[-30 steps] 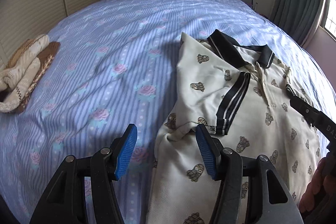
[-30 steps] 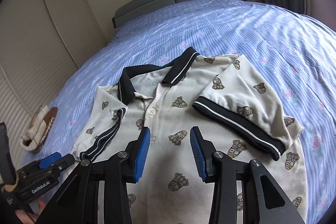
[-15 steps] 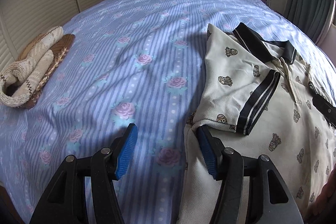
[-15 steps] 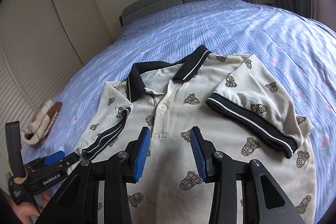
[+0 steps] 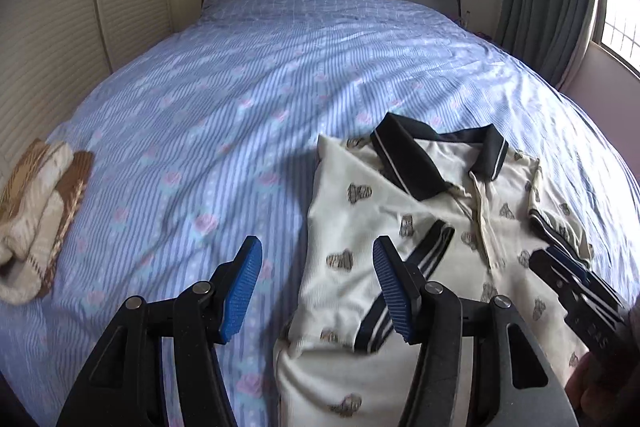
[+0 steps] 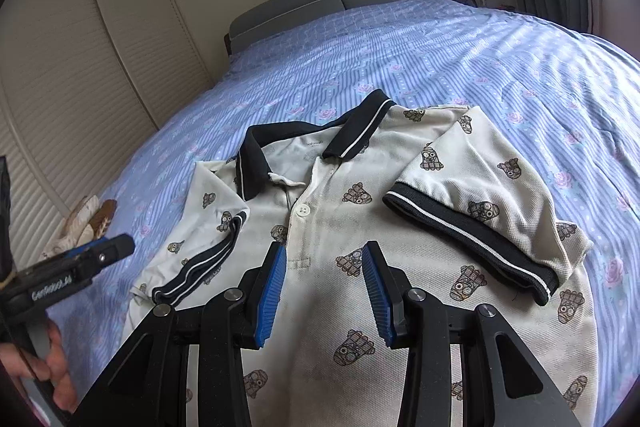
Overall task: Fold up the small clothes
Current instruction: 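Fold the gripped side over onto the placket with the left gripper, then open the left gripper and lift it off the folded shirt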
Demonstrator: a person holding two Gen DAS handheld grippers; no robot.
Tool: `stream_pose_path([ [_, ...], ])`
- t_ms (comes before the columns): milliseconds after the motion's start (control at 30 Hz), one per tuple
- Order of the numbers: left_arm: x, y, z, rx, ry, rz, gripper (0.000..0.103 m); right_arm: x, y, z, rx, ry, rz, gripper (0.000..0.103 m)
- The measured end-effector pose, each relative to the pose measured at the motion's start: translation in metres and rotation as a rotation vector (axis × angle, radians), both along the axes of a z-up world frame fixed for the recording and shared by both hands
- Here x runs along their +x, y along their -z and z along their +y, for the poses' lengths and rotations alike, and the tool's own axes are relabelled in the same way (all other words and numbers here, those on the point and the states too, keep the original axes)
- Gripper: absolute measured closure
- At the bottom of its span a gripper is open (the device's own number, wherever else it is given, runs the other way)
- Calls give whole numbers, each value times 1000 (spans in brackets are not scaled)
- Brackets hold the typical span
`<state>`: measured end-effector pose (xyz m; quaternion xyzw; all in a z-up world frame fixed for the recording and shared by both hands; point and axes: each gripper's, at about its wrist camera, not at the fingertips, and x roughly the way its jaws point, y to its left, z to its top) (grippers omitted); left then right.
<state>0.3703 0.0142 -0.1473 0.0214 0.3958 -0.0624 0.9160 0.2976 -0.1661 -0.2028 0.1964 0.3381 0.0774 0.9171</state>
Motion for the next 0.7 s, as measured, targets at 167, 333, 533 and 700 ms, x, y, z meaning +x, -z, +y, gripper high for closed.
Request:
stream_pose_path([
  [167, 66, 14, -9, -3, 32, 74, 46, 11, -6, -9, -8, 43, -10, 62],
  [333, 105, 32, -7, -46, 54, 153, 68, 22, -2, -20, 22, 69, 18, 62],
  [533, 110, 44, -7, -42, 70, 157, 94, 27, 2, -16, 7, 65, 20, 62],
  [700, 115, 47, 2, -24, 48, 144, 94, 28, 3, -15, -10, 68, 17, 62],
])
